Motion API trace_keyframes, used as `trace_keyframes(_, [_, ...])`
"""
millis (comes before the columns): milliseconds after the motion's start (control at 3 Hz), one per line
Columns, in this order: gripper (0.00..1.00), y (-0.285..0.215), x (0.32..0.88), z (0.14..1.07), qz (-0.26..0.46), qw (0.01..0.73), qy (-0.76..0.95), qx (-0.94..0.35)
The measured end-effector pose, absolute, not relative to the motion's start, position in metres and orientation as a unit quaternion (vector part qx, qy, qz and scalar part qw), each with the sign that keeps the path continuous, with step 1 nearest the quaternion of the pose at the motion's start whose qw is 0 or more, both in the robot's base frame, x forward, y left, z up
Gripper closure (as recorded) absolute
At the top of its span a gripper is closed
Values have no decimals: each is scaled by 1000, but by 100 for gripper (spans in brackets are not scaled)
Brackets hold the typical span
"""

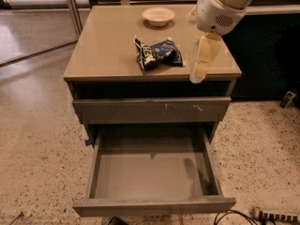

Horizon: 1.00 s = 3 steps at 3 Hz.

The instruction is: Place blue chip bag into middle drawer

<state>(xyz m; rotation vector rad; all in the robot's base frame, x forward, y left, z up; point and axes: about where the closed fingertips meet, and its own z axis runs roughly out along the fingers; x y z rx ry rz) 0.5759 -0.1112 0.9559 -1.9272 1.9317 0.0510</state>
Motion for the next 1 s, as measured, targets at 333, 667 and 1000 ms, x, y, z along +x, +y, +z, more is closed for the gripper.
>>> trace_keyframes(333, [0,-92,632,927,18,209,700,-682])
trace_keyframes(667, [0,-84,684,873,33,193,721,-664])
trace_keyframes(1000, [0,-84,684,870,35,195,723,-662])
